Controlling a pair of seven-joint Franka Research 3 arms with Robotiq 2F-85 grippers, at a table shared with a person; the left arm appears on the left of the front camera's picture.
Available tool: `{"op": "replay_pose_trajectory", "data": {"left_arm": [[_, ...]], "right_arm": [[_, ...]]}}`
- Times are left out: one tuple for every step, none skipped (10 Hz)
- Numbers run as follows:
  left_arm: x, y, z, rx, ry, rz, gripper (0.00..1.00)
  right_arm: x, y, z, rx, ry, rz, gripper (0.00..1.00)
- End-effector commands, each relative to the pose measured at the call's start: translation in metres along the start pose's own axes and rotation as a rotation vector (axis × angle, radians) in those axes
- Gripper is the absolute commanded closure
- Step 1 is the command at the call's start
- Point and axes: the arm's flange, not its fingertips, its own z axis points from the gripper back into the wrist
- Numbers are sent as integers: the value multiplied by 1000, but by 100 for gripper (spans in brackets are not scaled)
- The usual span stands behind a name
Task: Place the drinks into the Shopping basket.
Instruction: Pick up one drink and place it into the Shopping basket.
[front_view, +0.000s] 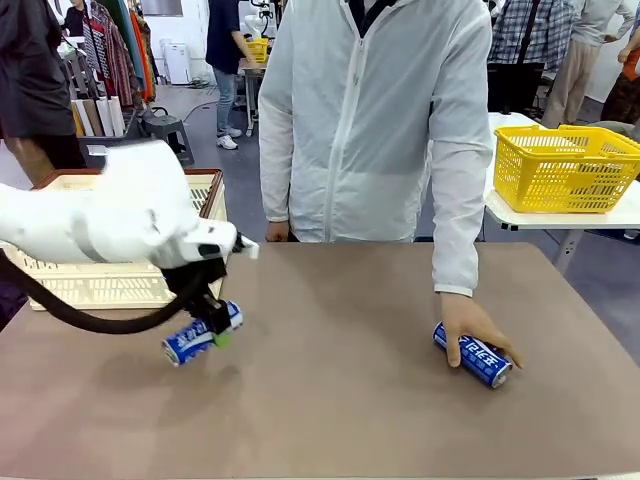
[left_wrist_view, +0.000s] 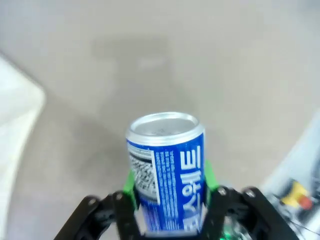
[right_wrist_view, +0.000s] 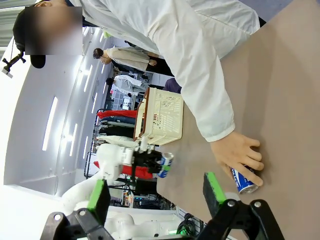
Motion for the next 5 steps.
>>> {"op": "replay_pose_trajectory", "data": {"left_arm": [[-47,-8,80,-107,28,49,100],[-65,-9,122,-93,-5,134,100],[-81,0,162,-105,-38,235,100],[-93,15,187,-94,-104,372,100],[-102,32,206,-98,-160,488,100]], "right_arm": [[0,2,0,1,-1,5,0],[0,2,0,1,-1,5,0],[0,2,0,1,-1,5,0],[0,2,0,1,-1,5,0],[0,2,0,1,-1,5,0]]}}
